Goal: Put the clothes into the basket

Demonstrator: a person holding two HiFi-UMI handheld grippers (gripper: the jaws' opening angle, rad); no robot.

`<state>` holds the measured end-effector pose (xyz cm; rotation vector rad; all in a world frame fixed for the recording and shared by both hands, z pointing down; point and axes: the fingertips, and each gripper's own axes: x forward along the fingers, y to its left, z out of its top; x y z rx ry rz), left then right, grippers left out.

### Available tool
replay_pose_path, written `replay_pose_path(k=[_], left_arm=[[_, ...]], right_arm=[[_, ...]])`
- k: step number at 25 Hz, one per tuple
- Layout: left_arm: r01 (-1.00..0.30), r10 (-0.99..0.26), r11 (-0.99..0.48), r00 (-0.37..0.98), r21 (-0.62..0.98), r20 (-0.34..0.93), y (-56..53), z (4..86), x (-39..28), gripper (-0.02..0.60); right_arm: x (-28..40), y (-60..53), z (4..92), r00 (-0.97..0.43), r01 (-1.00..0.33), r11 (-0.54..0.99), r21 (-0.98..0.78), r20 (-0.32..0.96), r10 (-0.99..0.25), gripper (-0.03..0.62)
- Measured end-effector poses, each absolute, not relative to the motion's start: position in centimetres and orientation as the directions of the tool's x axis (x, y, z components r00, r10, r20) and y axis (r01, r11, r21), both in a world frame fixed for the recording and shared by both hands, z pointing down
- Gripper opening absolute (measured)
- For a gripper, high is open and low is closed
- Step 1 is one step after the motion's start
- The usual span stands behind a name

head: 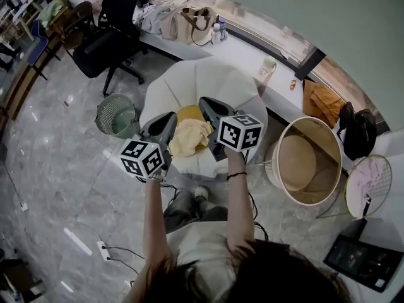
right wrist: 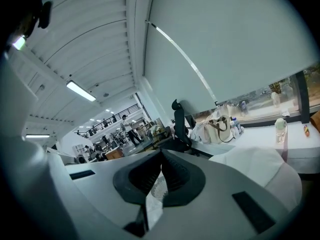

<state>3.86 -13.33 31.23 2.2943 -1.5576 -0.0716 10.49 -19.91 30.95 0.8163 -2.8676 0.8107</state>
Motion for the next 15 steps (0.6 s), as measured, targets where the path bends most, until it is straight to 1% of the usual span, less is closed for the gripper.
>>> replay_pose_path(k=[6,15], left_arm=[[-0.883,-0.902,-0.291,0.381,0.367,0.201,-13.7,33.5,2.9,0.011],[-0.857,-0.869,-0.29,0.423,0.426,0.258,-15.6,37.0,2.5,0.011]], right_arm=[[9.7,-20.4,33.9,-0.855,-0.513,0.685,-0.518,0.234,-0.463,0.009],[8.8,-22.2,38.0,-0.833,-0.548,0.612,-0.571,0.299,-0.466,0.009]])
